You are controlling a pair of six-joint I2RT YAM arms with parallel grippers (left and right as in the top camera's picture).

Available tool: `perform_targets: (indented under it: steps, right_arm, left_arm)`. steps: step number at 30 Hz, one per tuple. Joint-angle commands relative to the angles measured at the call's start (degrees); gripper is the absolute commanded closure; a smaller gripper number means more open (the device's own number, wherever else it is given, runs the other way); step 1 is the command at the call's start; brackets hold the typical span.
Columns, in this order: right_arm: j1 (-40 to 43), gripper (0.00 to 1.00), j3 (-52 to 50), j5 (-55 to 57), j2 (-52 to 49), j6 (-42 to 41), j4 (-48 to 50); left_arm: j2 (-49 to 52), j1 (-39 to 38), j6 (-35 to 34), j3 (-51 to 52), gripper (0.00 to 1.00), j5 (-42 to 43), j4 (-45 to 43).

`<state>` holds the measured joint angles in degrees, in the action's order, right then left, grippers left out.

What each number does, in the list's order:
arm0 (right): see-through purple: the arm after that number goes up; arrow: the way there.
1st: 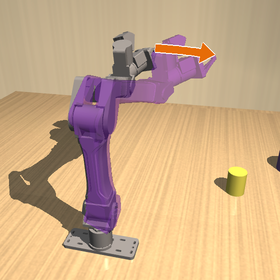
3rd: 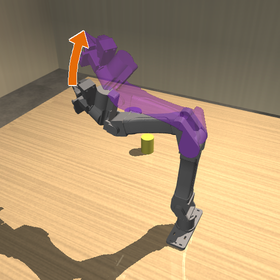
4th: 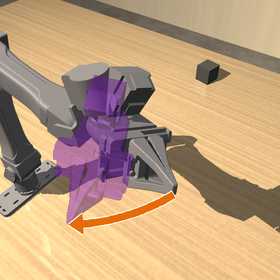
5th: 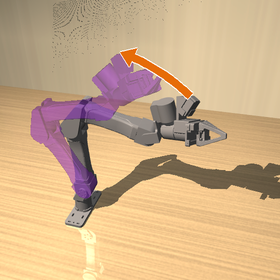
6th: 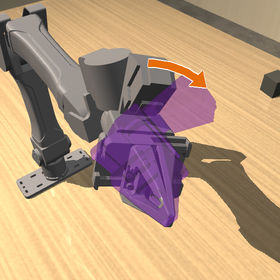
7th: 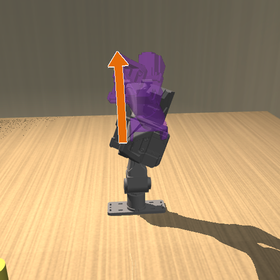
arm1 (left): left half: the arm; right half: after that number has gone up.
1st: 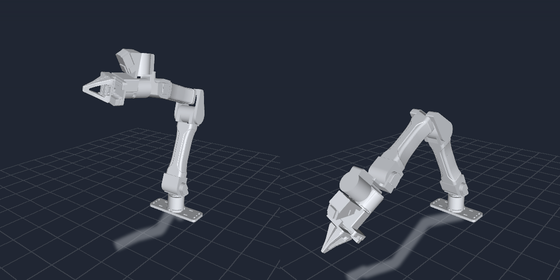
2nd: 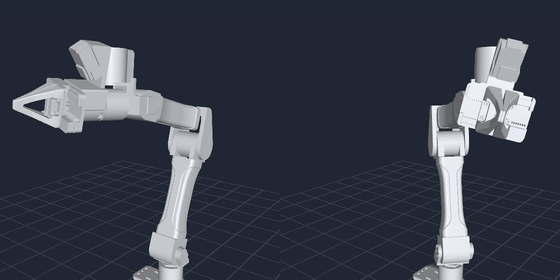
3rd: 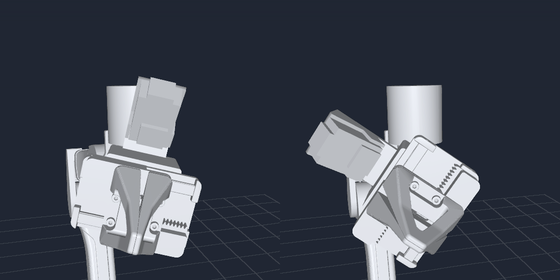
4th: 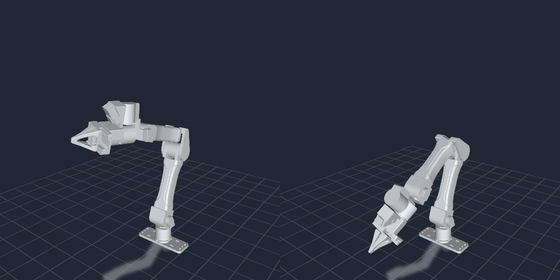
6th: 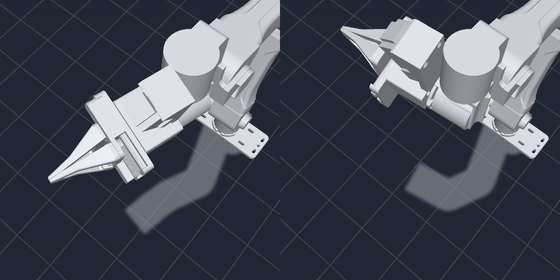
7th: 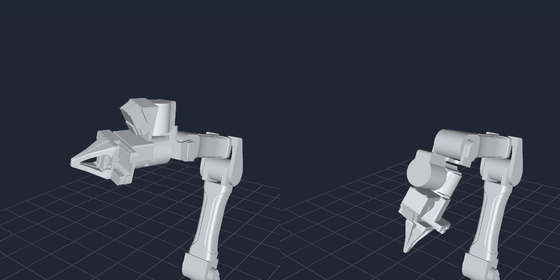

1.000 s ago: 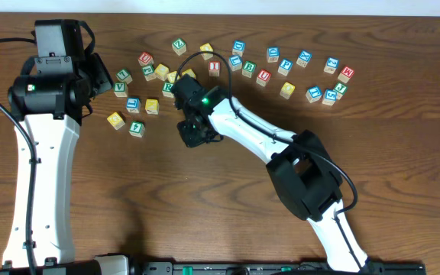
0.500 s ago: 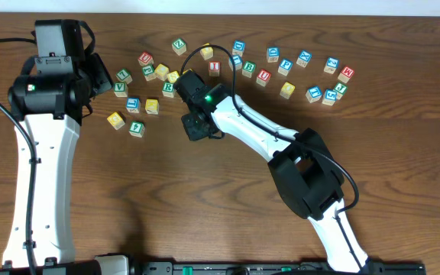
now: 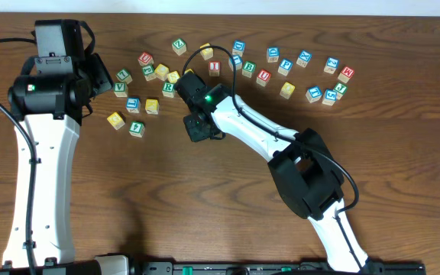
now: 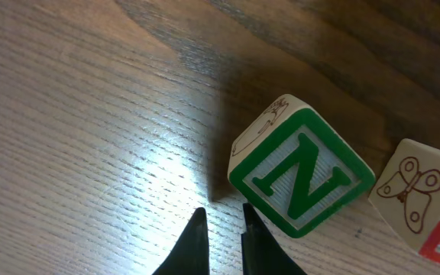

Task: Spell out NEURIPS
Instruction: 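Carry the red E block left and place it right of the N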

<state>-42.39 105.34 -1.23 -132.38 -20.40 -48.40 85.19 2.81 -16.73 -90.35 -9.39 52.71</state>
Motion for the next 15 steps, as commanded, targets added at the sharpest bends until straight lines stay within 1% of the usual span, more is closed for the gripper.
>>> perform_targets:
  steps: [1,15]
  right_arm:
    - [0.85,0.91,0.87,0.94,0.37,-0.92,-0.09]
    - [1.57,0.95,0.87,2.58,0.52,-2.51,-0.48]
  left_arm:
    - [0.57,0.17,-0.55,0.98,0.34,-0.74,0.35]
    - [0.57,0.17,-0.55,0.98,0.34,-0.74,0.35]
